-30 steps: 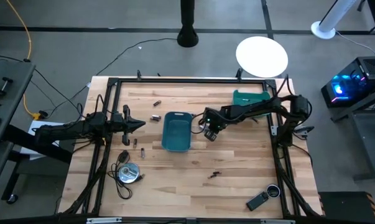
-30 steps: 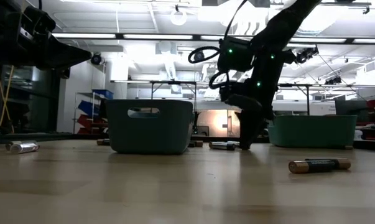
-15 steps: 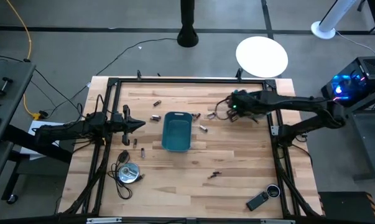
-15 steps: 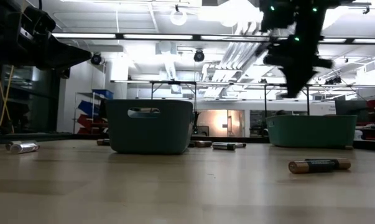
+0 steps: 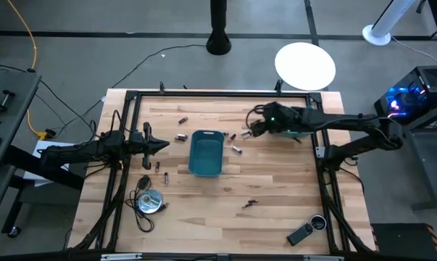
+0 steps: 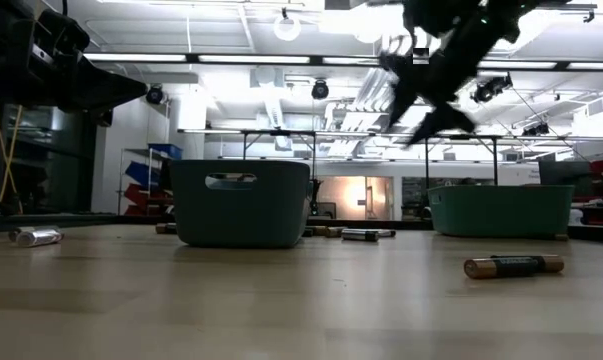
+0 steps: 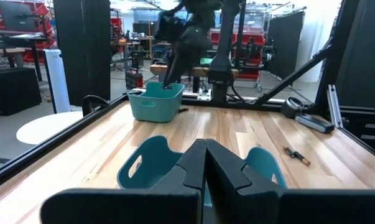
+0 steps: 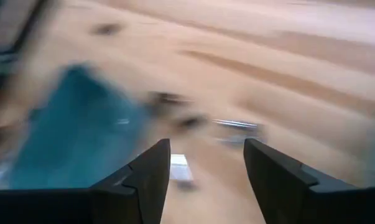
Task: Sort batteries
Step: Put the silver battery into the green bin
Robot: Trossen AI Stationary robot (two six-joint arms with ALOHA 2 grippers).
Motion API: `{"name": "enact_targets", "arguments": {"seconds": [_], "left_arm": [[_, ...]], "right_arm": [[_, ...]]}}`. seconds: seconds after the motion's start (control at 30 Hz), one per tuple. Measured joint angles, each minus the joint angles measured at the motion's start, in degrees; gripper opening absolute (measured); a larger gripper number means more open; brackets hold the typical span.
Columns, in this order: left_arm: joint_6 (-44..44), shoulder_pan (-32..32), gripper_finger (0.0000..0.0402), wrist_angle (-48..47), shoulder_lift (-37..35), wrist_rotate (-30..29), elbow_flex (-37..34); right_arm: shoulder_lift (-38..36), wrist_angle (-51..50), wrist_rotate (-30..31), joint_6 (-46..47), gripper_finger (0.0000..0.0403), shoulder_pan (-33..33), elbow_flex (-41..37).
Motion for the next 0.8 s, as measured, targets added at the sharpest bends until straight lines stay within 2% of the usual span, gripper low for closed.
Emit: {"name": "enact_targets", "arguments": {"seconds": [0.13, 0.3, 0.53, 0.67, 0.73, 0.8], "left_arm": [[0.02, 0.0, 0.0001, -0.02, 0.0, 0.05, 0.0], [0.0, 0.0, 0.0001, -0.02, -0.02, -0.02, 0.0], [0.0, 0.0, 0.0001, -0.02, -0.02, -0.02, 0.0], [0.0, -0.02, 0.0001, 0.0, -0.02, 0.0, 0.0], [0.01, 0.0, 0.0001, -0.01, -0.01, 0.0, 0.0], [0.0, 0.0, 0.0001, -0.02, -0.02, -0.02, 0.0]], "right_arm": [[5.98, 7.68, -4.54, -3.62, 0.02, 5.48, -0.07], [15.08, 8.92, -5.21, -5.76, 0.0201, 10.41, -0.11], [24.11, 11.86, 0.71, -7.03, 0.0201, 10.74, -0.13], [27.6, 14.93, 2.05, -10.29, 0.02, 10.72, -0.11], [28.78, 15.29, 2.64, -11.81, 0.0187, 10.9, 0.0], [29.66, 14.93, 3.89, -12.41, 0.0152, 11.16, 0.15]]}}
